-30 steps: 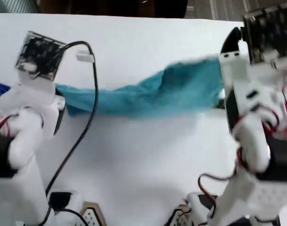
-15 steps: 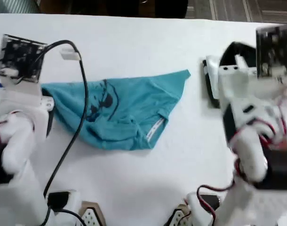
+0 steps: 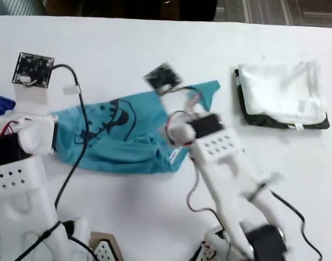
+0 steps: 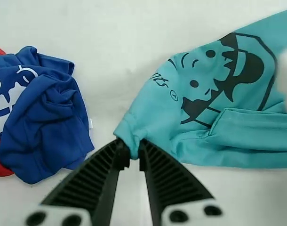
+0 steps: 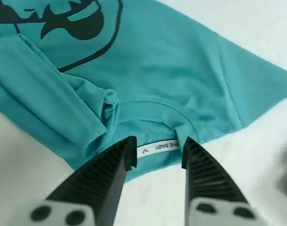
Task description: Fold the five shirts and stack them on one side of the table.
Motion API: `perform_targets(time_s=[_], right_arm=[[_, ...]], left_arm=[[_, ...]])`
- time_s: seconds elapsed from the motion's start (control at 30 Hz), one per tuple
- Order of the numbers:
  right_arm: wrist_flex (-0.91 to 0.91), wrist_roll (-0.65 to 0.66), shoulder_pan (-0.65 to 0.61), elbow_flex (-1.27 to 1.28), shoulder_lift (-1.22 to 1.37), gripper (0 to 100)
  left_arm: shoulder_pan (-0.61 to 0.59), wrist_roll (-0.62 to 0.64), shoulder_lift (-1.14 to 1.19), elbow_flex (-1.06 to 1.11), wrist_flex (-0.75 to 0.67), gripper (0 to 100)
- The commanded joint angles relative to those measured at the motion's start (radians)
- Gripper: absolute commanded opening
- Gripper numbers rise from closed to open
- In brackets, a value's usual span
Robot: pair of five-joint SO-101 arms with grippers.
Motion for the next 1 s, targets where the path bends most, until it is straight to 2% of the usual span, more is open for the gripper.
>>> perform_targets(time_s=[0.0, 0.2, 0.7, 0.97], right_arm=[[-0.027, 0.005, -0.076, -0.054, 0.145, 16.8], [0.027, 0.006, -0.182, -0.164, 0.317, 16.8], [0.027, 0.0, -0.131, -0.235, 0.423, 17.0], [0.056, 0.0, -0.185, -0.23, 0.424, 17.0]], left_arm=[[-0.023, -0.006, -0.006, 0.015, -0.041, 3], [-0.025, -0.006, -0.006, 0.012, -0.041, 3], [-0.034, -0.012, -0.006, 0.01, -0.038, 3], [-0.034, -0.009, -0.006, 0.01, -0.041, 3]])
